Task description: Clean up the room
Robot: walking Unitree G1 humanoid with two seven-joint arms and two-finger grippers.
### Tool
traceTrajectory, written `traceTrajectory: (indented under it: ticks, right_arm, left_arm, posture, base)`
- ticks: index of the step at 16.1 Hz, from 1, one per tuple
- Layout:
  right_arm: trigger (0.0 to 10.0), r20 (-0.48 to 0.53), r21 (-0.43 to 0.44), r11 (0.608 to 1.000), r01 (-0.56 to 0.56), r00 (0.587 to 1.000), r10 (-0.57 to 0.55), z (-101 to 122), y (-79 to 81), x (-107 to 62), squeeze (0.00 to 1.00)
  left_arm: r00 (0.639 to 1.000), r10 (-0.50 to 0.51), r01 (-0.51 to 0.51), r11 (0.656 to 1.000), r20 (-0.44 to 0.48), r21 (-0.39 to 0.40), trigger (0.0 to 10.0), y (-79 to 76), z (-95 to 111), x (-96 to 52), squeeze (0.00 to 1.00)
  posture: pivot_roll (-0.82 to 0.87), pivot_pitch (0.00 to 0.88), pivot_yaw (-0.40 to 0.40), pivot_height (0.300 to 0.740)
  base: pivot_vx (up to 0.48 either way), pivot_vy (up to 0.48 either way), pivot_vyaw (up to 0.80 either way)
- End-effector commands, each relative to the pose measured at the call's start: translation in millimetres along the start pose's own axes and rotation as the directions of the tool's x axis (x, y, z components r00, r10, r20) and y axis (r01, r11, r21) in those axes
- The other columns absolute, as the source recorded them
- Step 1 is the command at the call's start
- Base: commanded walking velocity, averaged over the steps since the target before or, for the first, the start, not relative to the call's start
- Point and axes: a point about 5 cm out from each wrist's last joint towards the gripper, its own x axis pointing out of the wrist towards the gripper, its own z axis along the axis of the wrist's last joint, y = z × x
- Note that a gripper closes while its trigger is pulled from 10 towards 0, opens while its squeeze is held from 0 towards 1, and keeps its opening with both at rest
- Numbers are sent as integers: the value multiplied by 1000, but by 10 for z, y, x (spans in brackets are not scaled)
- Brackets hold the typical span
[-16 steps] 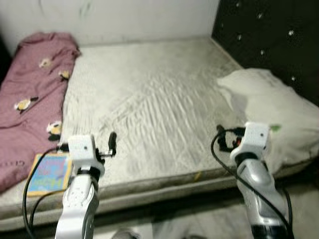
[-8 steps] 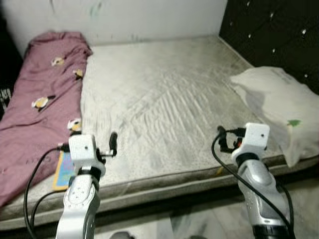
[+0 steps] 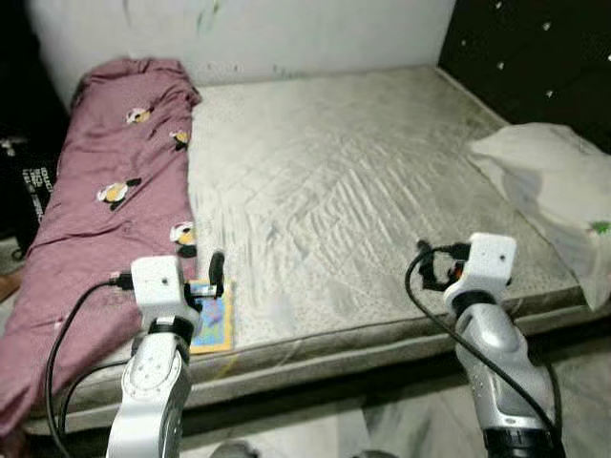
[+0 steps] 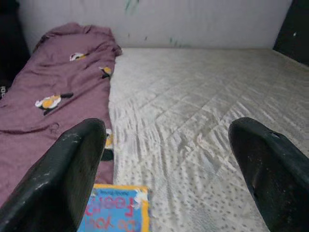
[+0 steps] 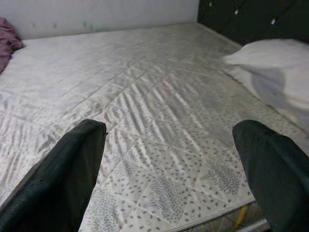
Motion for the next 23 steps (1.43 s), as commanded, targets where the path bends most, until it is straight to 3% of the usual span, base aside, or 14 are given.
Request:
traceTrajectory:
  ticks: [1, 17, 23]
  right_arm:
    - [10000, 9, 12, 1000, -23, 1000, 23, 22, 76, -6, 0]
    - [10000, 0, 15, 999, -29, 1000, 29, 8, 90, -7, 0]
    - [10000, -1, 24, 999, -48, 999, 49, -1, 144, 9, 0]
  left_arm:
    - [1000, 27, -27, 1000, 0, 10, 10000, 84, 4, -9, 0]
    - [1000, 21, -21, 1000, -4, 1, 10000, 85, -4, -17, 0]
    - [999, -34, 34, 999, 42, -5, 10000, 24, 56, -24, 0]
  posture:
    - [-1, 24, -8, 740]
    - [-1, 27, -5, 740]
    - [4, 14, -12, 740]
  base:
    - [0, 450, 0]
    - [0, 434, 0]
    - [0, 43, 0]
